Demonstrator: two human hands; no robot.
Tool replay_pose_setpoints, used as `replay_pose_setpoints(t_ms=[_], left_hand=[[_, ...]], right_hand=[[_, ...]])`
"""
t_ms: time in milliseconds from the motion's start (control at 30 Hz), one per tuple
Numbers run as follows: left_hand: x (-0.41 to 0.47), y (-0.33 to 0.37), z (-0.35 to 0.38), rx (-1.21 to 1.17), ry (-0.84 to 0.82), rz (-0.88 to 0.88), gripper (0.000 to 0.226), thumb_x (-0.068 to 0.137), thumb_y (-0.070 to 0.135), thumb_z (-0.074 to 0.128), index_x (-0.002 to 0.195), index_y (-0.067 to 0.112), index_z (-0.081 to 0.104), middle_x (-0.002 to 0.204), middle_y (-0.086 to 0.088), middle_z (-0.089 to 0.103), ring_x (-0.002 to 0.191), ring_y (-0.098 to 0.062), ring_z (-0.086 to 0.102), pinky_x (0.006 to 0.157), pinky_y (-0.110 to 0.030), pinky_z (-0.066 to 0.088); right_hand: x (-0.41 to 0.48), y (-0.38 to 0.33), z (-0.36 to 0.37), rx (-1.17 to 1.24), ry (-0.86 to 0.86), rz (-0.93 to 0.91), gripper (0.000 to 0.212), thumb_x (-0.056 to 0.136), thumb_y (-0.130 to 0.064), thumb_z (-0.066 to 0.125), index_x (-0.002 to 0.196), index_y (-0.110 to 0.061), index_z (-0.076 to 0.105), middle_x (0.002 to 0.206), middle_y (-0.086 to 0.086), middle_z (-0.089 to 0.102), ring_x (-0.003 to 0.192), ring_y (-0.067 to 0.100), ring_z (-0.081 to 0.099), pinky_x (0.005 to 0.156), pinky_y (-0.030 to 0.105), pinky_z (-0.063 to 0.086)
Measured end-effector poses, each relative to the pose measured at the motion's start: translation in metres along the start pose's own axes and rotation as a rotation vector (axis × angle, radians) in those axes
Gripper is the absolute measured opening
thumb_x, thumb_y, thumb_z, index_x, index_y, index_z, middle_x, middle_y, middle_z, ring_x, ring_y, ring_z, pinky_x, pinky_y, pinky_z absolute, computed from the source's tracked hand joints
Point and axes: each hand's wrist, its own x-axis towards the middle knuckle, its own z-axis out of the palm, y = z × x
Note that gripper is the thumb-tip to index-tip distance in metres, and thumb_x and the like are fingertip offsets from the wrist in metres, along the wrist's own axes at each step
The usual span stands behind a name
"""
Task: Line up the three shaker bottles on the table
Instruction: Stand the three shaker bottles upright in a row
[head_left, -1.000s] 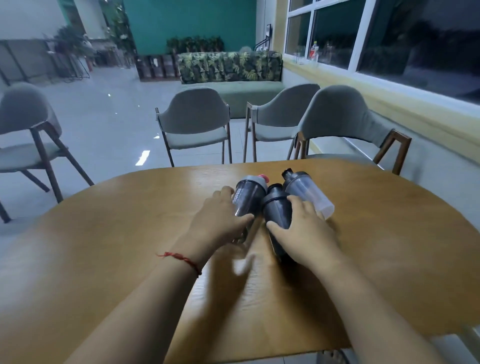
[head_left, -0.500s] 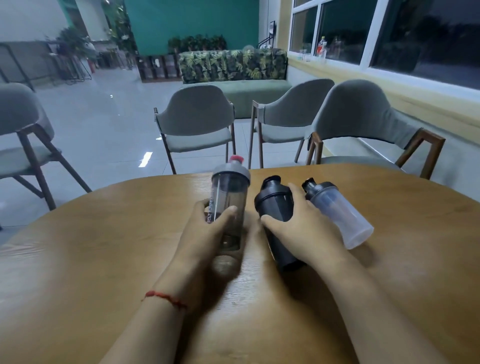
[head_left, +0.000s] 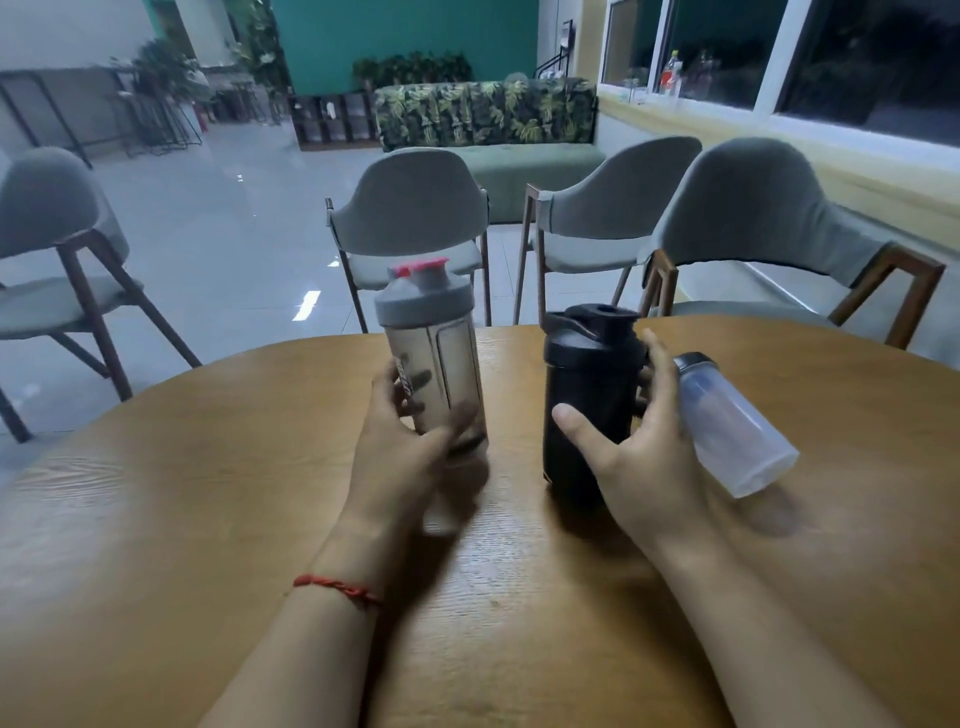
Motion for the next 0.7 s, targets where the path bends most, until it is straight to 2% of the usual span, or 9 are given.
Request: replay_pose_setpoints(t_ms=[67,167,233,300,367,433,500,600,700], left_hand=[[0.001,-0.007,-0.001,0.032,0.039,0.027,0.078,0.077,0.025,0.094,0.141,0.030,0.050,0.132,0.008,0.064,0.114,-0.004,0.066,0.089,-0.030,0.061],[0.003,-0.011,-0.002,0.071,0.023,0.045,0.069,0.079,0.019,0.092,0.135,0.028,0.052,0.133,0.004,0.065,0.115,-0.003,0.067,0.091,-0.030,0.060],[0.005,-0.012,-0.003,0.089,-0.006,0.045,0.068,0.080,0.018,0.091,0.135,0.025,0.052,0.134,0.003,0.064,0.119,-0.003,0.064,0.089,-0.023,0.058],[0.006,-0.012,-0.002,0.105,-0.042,0.050,0.068,0.083,0.017,0.089,0.139,0.022,0.051,0.131,0.007,0.063,0.114,0.011,0.061,0.084,-0.013,0.054],[0.005,-0.012,-0.001,0.155,-0.076,0.078,0.070,0.086,0.019,0.086,0.144,0.019,0.048,0.128,0.015,0.061,0.107,0.024,0.056,0.082,-0.004,0.047],[0.005,-0.013,-0.001,0.167,-0.092,0.093,0.072,0.089,0.018,0.083,0.148,0.017,0.043,0.126,0.023,0.057,0.106,0.029,0.053,0.083,0.000,0.043],[0.005,-0.014,-0.002,0.153,-0.085,0.089,0.078,0.091,0.014,0.081,0.153,0.016,0.035,0.128,0.026,0.053,0.110,0.026,0.054,0.090,-0.005,0.047],[0.005,-0.017,-0.003,0.162,-0.073,0.082,0.081,0.091,0.017,0.081,0.154,0.019,0.030,0.134,0.019,0.056,0.121,0.008,0.060,0.106,-0.029,0.052],[0.007,-0.020,-0.004,0.180,-0.067,0.082,0.078,0.090,0.021,0.081,0.152,0.026,0.034,0.141,0.010,0.057,0.126,-0.010,0.062,0.108,-0.043,0.052]], right_hand=[[0.000,-0.001,0.002,0.007,0.025,-0.038,0.100,0.089,-0.037,0.087,0.167,-0.038,0.025,0.154,-0.018,0.048,0.128,-0.005,0.053,0.099,0.014,0.045],[0.000,0.000,0.004,0.063,0.066,-0.065,0.097,0.086,-0.033,0.091,0.163,-0.037,0.033,0.145,-0.021,0.054,0.127,-0.012,0.053,0.092,0.010,0.051],[0.001,-0.001,0.008,0.104,0.066,-0.073,0.097,0.086,-0.029,0.092,0.162,-0.036,0.033,0.140,-0.027,0.053,0.124,-0.018,0.052,0.087,0.007,0.051],[0.008,-0.002,0.014,0.083,0.079,-0.093,0.097,0.084,-0.030,0.093,0.160,-0.036,0.033,0.143,-0.019,0.056,0.128,-0.009,0.055,0.092,0.014,0.055],[0.021,0.000,0.021,0.023,0.111,-0.132,0.097,0.081,-0.034,0.094,0.157,-0.035,0.033,0.149,-0.005,0.057,0.135,0.008,0.057,0.103,0.033,0.057],[0.035,0.005,0.030,-0.031,0.136,-0.163,0.101,0.077,-0.039,0.095,0.157,-0.032,0.034,0.153,-0.003,0.054,0.137,0.017,0.056,0.107,0.044,0.055],[0.039,0.010,0.041,-0.074,0.149,-0.181,0.104,0.075,-0.040,0.096,0.159,-0.027,0.035,0.154,-0.003,0.051,0.137,0.020,0.054,0.110,0.045,0.053],[0.036,0.019,0.053,-0.119,0.159,-0.193,0.104,0.074,-0.040,0.097,0.158,-0.024,0.038,0.151,-0.001,0.050,0.136,0.021,0.053,0.109,0.037,0.051],[0.038,0.025,0.059,-0.120,0.172,-0.197,0.103,0.072,-0.042,0.097,0.155,-0.023,0.040,0.142,-0.006,0.048,0.132,0.022,0.055,0.106,0.036,0.050]])
